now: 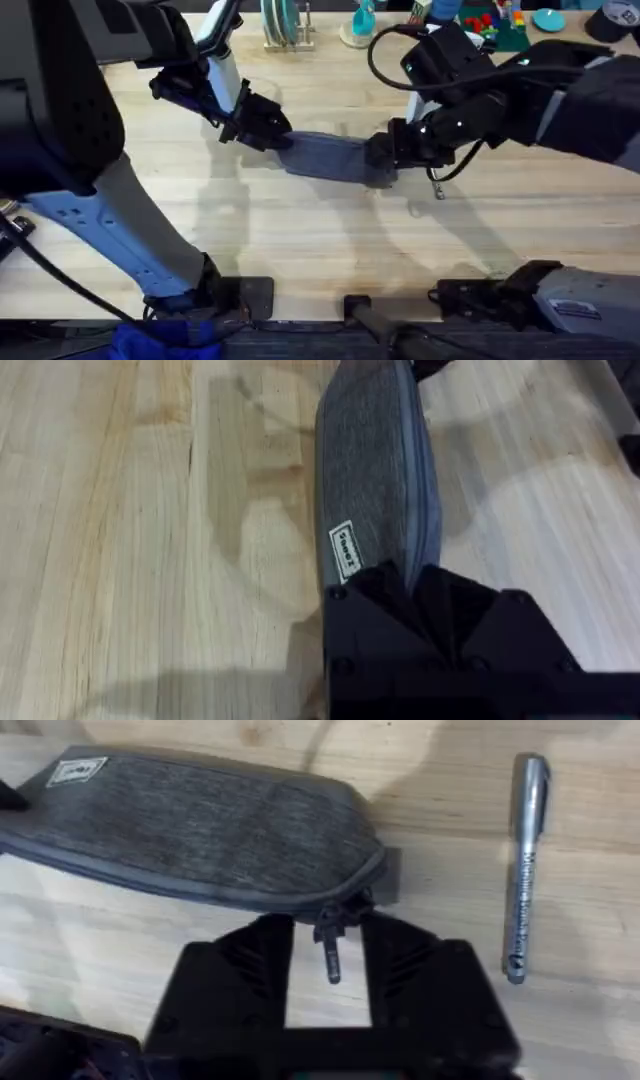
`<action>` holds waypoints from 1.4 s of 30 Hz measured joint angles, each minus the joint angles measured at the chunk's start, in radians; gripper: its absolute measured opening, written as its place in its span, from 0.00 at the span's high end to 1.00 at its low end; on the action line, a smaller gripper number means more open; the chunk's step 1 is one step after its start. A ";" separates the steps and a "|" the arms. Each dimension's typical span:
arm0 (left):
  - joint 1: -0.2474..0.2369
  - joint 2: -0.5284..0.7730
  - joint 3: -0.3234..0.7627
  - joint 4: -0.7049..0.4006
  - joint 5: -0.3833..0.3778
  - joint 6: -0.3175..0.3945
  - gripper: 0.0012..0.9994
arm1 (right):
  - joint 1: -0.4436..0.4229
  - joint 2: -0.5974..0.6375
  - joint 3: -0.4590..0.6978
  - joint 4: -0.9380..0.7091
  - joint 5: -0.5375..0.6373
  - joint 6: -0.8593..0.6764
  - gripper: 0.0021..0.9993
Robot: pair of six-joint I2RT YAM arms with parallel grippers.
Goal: Unzip the bag, pick up the pens from the table one at a time and place them inside, then zip the bag closed.
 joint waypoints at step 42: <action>0.000 0.000 0.000 0.000 0.000 0.000 0.96 | 0.000 0.026 0.103 -0.116 0.004 -0.088 0.97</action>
